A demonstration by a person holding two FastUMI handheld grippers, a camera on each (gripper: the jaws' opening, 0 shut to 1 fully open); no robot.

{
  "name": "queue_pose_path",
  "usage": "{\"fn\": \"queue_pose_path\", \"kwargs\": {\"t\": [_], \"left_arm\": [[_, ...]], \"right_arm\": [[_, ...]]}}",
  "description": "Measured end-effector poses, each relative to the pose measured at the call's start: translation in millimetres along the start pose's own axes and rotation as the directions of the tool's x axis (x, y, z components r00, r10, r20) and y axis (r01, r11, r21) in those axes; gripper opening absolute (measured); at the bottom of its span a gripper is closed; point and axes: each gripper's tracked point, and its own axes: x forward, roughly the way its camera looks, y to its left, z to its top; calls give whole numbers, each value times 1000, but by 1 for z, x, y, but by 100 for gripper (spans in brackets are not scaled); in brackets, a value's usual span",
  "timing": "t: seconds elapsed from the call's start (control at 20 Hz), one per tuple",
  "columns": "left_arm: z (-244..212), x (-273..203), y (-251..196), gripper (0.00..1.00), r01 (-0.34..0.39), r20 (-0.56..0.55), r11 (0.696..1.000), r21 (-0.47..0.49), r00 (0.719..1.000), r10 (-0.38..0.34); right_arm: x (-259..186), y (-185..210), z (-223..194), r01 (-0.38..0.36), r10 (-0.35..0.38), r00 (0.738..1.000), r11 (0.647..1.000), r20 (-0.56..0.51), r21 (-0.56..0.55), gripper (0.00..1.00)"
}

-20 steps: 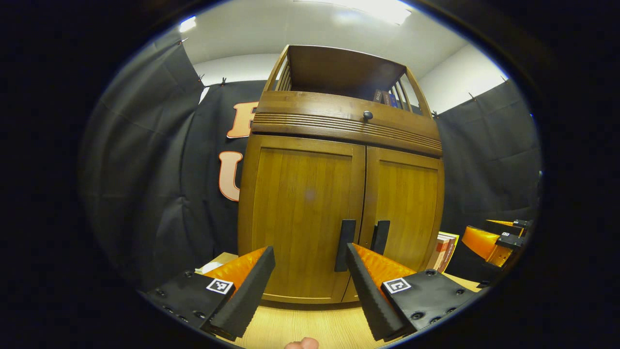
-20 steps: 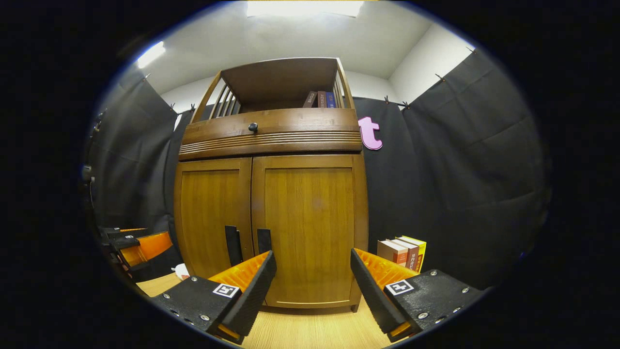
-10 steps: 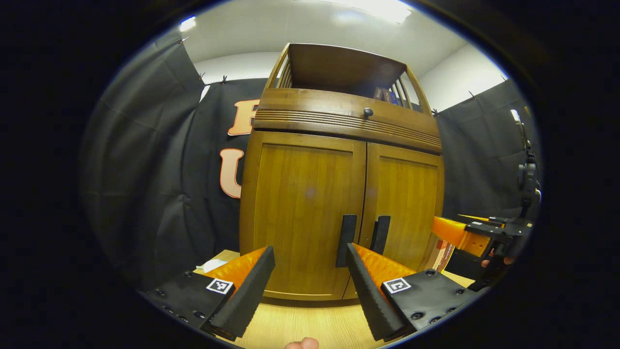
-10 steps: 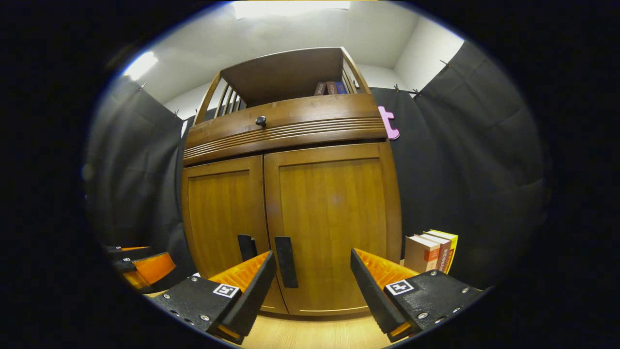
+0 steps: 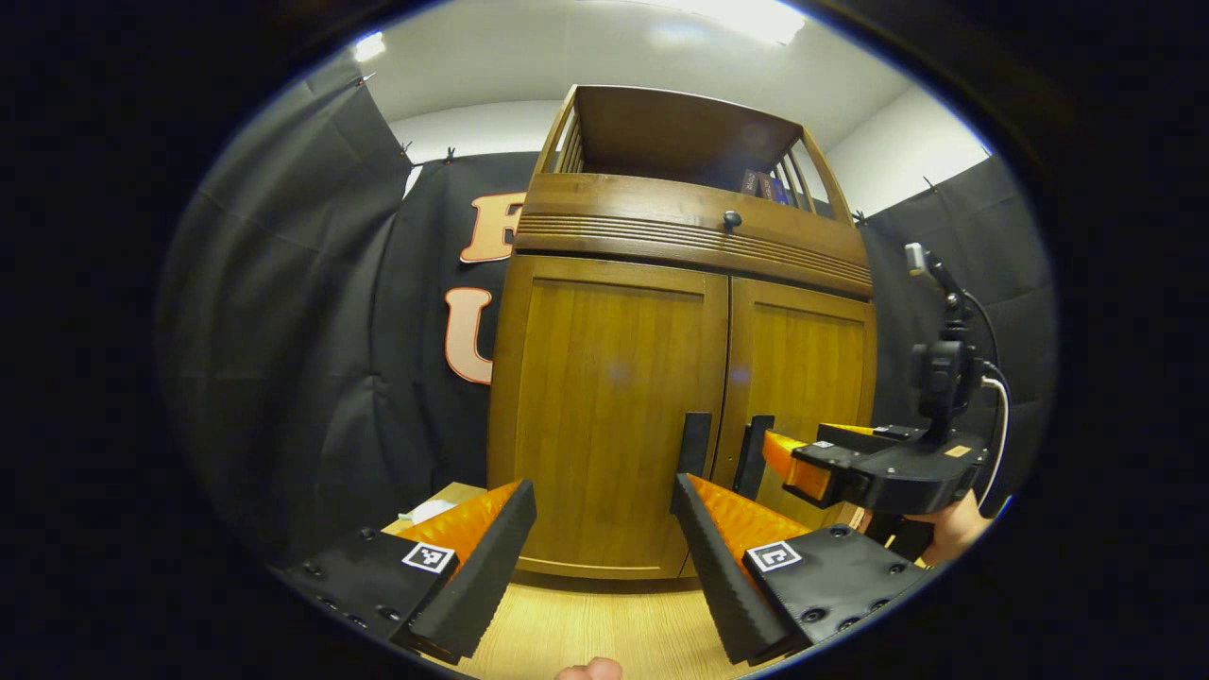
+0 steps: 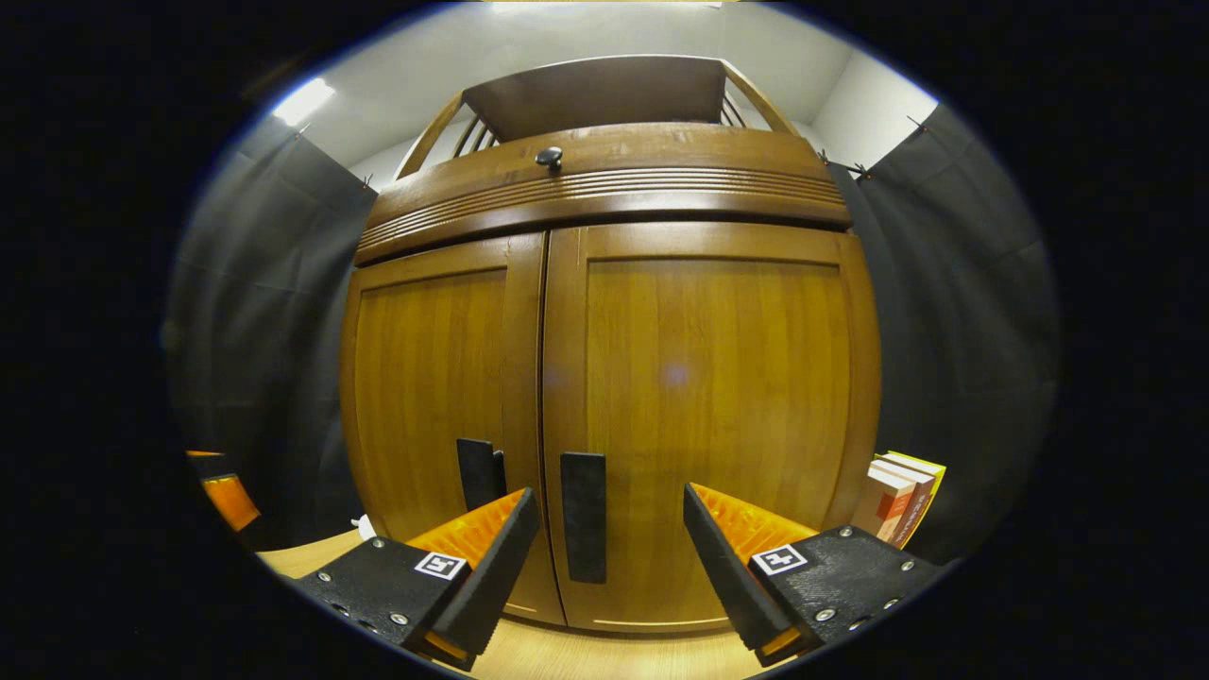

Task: Open the right door of the double-door shoe cabinet with the right hand, and open the left door with the left hand.

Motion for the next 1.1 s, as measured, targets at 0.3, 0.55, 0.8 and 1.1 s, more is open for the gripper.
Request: {"fn": "queue_pose_path", "kwargs": {"t": [0.3, 0.55, 0.8, 1.1], "left_arm": [[2, -3, 13, 96, -32, 11, 999, 5, 999, 32], [1, -4, 20, 96, -43, 9, 999, 6, 999, 43], [4, -4, 28, 99, -61, 20, 998, 31, 998, 61], [2, -5, 29, 99, -59, 13, 998, 29, 998, 59]], "right_arm": [[32, 7, -24, 13, -14, 999, 999, -40, -36, 94], [48, 9, -39, 16, -18, 997, 1000, -76, -23, 84], [55, 8, -49, 29, -25, 993, 999, -114, 31, 64], [62, 13, -55, 26, -19, 992, 998, -127, 51, 36]]}}
